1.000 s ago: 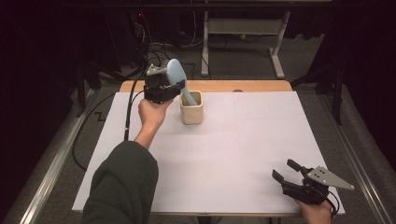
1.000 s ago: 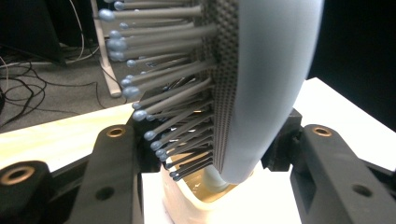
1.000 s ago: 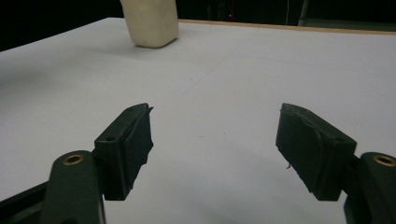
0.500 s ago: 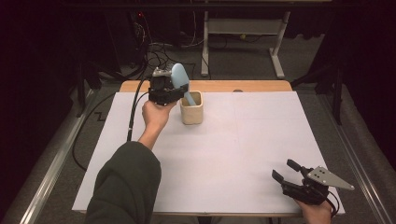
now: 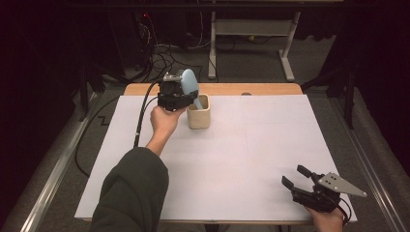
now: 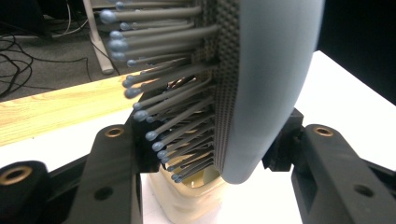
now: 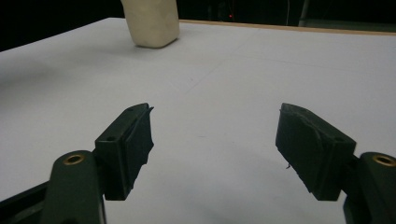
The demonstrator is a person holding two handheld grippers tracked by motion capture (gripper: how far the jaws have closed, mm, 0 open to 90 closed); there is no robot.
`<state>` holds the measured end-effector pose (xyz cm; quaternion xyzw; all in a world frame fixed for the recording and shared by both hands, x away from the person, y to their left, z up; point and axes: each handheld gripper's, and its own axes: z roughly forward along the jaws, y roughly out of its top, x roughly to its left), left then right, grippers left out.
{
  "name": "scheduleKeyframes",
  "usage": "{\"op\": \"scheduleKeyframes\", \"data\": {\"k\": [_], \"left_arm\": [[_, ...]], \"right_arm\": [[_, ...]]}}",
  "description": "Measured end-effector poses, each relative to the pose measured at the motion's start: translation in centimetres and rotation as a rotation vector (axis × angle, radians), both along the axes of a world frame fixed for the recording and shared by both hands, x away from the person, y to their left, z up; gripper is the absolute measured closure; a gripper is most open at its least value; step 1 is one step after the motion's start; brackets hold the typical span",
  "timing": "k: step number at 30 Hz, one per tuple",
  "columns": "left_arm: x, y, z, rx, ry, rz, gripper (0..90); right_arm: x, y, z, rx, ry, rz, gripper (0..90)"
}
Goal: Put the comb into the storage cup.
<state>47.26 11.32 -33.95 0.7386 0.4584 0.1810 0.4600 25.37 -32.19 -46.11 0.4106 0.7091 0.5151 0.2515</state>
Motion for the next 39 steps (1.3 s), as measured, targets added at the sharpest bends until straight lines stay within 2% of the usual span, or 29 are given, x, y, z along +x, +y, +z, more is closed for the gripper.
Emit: {"op": "scheduleKeyframes", "data": {"k": [27,39], "left_arm": [[0.5,-0.3,-0.8,0.0,0.023,0.009,50.5],[0.9,0.1,-1.7,-0.01,0.053,0.025,50.1]], "right_arm": [[0.0,0.0,0.0,-0.001,0.002,0.001,27.7],[0.0,0.0,0.0,-0.001,0.003,0.0,27.7]]}}
